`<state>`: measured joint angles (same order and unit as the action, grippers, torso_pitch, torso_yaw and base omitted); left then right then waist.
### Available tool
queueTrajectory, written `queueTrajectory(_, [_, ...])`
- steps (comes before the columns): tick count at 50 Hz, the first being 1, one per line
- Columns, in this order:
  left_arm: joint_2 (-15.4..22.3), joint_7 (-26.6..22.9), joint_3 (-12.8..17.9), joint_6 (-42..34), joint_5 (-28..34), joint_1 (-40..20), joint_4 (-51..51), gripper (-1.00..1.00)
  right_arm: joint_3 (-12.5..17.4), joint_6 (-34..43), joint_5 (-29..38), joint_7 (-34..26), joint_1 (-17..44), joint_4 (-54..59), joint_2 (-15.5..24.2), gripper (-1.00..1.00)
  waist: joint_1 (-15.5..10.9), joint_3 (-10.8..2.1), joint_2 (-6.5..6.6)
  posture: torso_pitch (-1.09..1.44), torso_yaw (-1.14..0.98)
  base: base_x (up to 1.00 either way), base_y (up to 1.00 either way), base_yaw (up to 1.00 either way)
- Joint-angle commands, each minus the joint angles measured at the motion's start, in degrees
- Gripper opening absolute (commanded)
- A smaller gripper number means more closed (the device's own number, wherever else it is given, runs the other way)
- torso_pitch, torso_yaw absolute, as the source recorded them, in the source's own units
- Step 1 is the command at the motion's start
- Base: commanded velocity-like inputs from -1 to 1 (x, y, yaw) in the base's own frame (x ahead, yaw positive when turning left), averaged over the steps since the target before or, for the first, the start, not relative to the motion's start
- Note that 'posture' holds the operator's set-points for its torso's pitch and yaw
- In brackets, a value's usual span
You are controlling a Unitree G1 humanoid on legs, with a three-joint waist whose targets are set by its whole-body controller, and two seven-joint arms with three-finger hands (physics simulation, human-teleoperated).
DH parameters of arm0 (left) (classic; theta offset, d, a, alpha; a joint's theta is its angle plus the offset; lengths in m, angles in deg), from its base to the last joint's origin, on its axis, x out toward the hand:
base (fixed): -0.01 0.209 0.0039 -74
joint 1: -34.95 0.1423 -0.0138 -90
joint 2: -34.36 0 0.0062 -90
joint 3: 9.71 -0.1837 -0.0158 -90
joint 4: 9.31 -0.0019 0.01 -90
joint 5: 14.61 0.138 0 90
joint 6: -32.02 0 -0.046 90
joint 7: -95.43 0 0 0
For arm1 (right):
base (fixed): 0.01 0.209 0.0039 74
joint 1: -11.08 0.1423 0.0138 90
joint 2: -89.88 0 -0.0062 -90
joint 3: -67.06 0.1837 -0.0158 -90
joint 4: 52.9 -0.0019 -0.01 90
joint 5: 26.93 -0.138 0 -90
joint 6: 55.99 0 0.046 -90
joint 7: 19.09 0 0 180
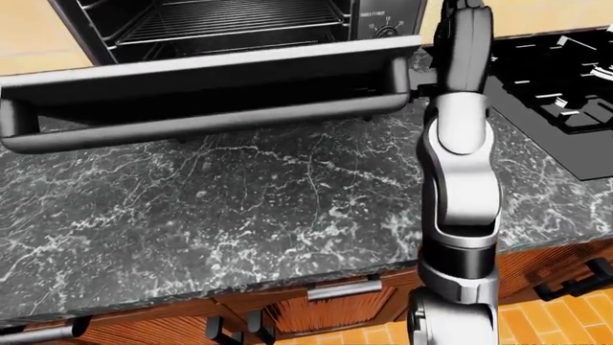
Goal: Close the toaster oven door.
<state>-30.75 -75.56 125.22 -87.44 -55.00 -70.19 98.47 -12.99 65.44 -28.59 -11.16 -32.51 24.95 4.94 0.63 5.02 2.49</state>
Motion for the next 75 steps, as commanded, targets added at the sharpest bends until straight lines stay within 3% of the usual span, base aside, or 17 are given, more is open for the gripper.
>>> queueTrajectory(1, [1.4, -0.2, 0.9, 1.6, 0.0, -1.0, 1.5, 1.0, 2.1, -4.8, -0.2, 2.9, 5.0, -3.5, 1.1, 1.0, 0.1, -2.28, -0.02, 0.0, 0.0, 0.0, 0.0, 0.0])
queueTrajectory(18, [-1.0, -0.8, -0.2, 2.0, 0.5, -0.4, 3.5, 1.0, 0.9, -7.8, 1.5, 4.5, 10.6, 4.3, 1.0, 1.0, 0.1, -2.22, 0.05, 0.0, 0.0, 0.0, 0.0, 0.0])
queueTrajectory(30, [-2.7, 1.9, 1.8, -0.3, -8.1, 1.9, 7.1, 1.0, 1.0, -7.7, 1.5, 4.5, 10.9, 4.3, 1.3, 1.0, -0.2, -2.4, -0.16, 0.0, 0.0, 0.0, 0.0, 0.0])
queueTrajectory(50, [-11.2, -2.1, 0.1, -6.7, -4.9, 7.7, 15.1, 1.0, 0.6, -7.1, 2.3, 4.3, 12.5, 4.5, 1.2, 1.0, -0.4, -2.4, -0.45, 0.0, 0.0, 0.0, 0.0, 0.0])
queueTrajectory(64, [-14.4, -3.5, 1.6, -9.7, -4.8, 10.2, 22.4, 1.0, 0.6, -7.2, 2.4, 4.3, 12.6, 4.6, 1.1, 1.0, -0.5, -2.4, -0.79, 0.0, 0.0, 0.0, 0.0, 0.0])
queueTrajectory(75, [-18.6, -4.9, -0.2, -12.1, -2.2, 12.3, 27.2, 1.0, 0.6, -6.7, 2.2, 4.3, 12.8, 4.1, 1.3, 1.0, -0.5, -2.36, -0.97, 0.0, 0.0, 0.0, 0.0, 0.0])
